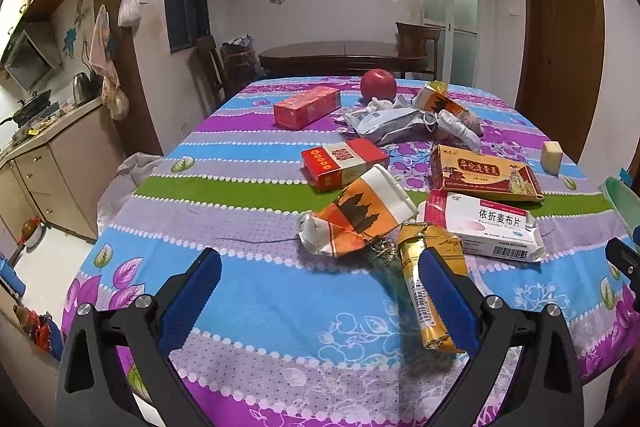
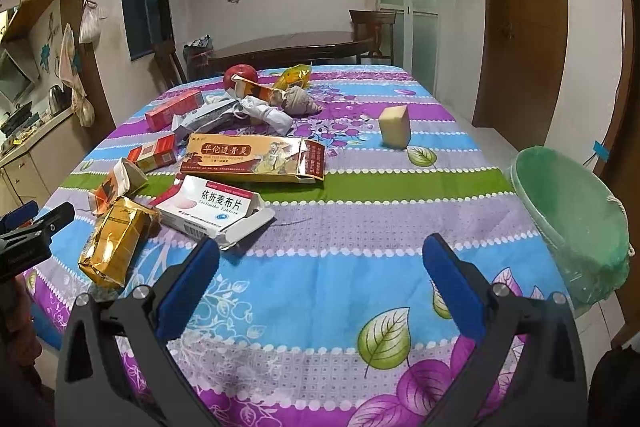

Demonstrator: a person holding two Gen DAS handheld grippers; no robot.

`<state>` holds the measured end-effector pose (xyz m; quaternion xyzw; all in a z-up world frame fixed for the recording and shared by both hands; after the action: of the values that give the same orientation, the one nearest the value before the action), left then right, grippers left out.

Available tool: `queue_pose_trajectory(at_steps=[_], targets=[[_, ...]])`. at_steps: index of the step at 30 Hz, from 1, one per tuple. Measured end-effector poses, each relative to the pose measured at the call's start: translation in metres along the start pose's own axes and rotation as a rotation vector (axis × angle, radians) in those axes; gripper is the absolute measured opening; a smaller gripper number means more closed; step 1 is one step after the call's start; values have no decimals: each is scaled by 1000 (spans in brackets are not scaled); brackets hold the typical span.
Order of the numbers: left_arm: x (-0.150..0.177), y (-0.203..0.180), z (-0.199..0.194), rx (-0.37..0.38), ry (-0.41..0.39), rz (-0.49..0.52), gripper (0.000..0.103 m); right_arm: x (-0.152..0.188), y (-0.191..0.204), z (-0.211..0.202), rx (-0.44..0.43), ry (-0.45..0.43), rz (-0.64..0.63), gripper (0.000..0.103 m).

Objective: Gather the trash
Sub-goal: 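Move both tools toward the gold wrapper and white medicine box on the table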

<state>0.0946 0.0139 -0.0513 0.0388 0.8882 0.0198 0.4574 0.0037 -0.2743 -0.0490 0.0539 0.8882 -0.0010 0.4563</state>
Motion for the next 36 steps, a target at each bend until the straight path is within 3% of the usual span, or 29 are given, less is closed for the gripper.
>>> queue_pose_trajectory(at_steps=[36], targets=[[5, -15, 4, -15, 25, 54, 98, -3, -19, 3, -2, 5, 29, 98]])
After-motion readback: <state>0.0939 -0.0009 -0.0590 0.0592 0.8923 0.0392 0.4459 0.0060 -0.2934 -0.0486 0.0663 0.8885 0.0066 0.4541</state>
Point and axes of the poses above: each gripper's, at about its wrist camera, not at the fingertips, and z roughly the way its jaws point, y to its left, x to its underside, the point moved 6 cm from there along z, roughly the way its jaws point, and after that the axes turned 1 degree about -x, right-handed, at the moved point
